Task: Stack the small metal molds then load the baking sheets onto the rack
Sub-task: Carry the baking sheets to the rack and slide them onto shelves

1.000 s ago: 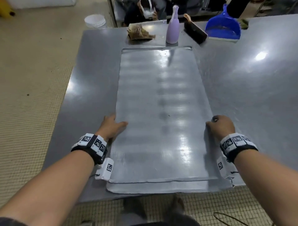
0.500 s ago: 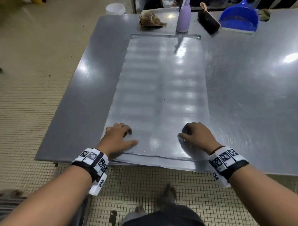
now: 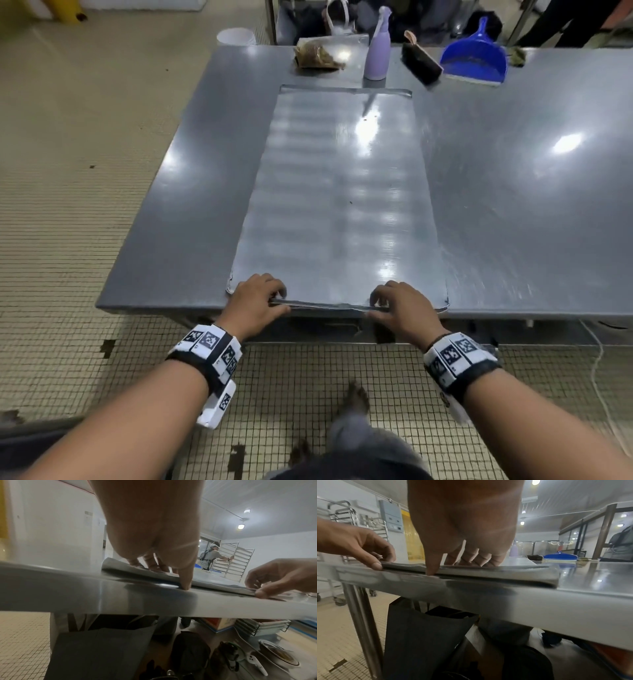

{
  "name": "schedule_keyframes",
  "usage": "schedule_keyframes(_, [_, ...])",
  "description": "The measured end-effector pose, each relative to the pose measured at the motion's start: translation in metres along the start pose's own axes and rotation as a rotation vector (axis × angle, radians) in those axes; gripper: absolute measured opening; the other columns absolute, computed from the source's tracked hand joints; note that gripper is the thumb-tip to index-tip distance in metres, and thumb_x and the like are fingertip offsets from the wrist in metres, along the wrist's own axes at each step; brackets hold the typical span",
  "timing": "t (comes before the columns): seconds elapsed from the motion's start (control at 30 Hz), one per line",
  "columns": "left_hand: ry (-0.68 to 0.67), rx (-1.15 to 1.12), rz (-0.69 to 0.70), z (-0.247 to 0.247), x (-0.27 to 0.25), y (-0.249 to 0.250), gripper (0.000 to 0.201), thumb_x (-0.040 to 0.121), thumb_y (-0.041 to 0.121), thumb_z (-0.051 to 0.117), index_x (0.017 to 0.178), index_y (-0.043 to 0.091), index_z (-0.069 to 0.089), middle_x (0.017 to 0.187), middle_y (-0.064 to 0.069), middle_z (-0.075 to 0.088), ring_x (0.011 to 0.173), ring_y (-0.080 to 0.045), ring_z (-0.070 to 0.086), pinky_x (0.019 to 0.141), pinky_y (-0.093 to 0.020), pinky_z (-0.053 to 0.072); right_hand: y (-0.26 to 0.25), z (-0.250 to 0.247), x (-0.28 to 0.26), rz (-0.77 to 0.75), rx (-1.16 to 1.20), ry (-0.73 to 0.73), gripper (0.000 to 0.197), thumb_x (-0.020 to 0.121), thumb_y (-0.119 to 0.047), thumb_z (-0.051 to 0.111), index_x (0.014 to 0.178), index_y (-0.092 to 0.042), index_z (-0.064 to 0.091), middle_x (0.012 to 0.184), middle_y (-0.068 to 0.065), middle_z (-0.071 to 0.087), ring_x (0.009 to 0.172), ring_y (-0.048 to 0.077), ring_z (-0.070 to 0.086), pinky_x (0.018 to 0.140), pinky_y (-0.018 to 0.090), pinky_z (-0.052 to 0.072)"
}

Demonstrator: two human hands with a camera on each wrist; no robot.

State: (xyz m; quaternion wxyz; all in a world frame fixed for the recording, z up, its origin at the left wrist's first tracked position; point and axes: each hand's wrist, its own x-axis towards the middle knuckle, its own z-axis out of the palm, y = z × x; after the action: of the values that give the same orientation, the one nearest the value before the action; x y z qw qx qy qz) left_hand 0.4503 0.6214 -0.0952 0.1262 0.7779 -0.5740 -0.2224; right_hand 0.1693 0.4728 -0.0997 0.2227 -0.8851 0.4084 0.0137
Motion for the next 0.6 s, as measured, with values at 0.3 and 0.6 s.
schedule_keyframes(0.3, [-0.062, -0.053, -0.002, 0.011, -0.043, 0.001, 0.031, 0.078, 0.057, 0.080, 0.086, 0.030, 0.068, 0.087, 0.015, 0.064, 0.082, -0.006, 0.059, 0.073, -0.028, 0.047, -0.008, 0.017, -0.055, 0.081, 0.087, -0.001, 0.027, 0.077, -0.060, 0.074, 0.080, -0.035, 0.063, 0.082, -0.012, 0.063, 0.079, 0.007, 0.059, 0.066, 0.026, 0.047])
schedule_keyframes(0.6, [0.267, -0.362, -0.518, 0.013, -0.060, -0.026, 0.072, 0.086, 0.049, 0.077, 0.142, 0.012, 0.049, 0.140, -0.012, 0.053, 0.125, -0.034, 0.055, 0.106, -0.048, 0.048, 0.054, -0.002, -0.078, 0.547, 0.183, 0.277, 0.061, 0.089, -0.056, 0.062, 0.133, -0.016, 0.052, 0.133, 0.012, 0.054, 0.118, 0.030, 0.055, 0.098, 0.046, 0.049])
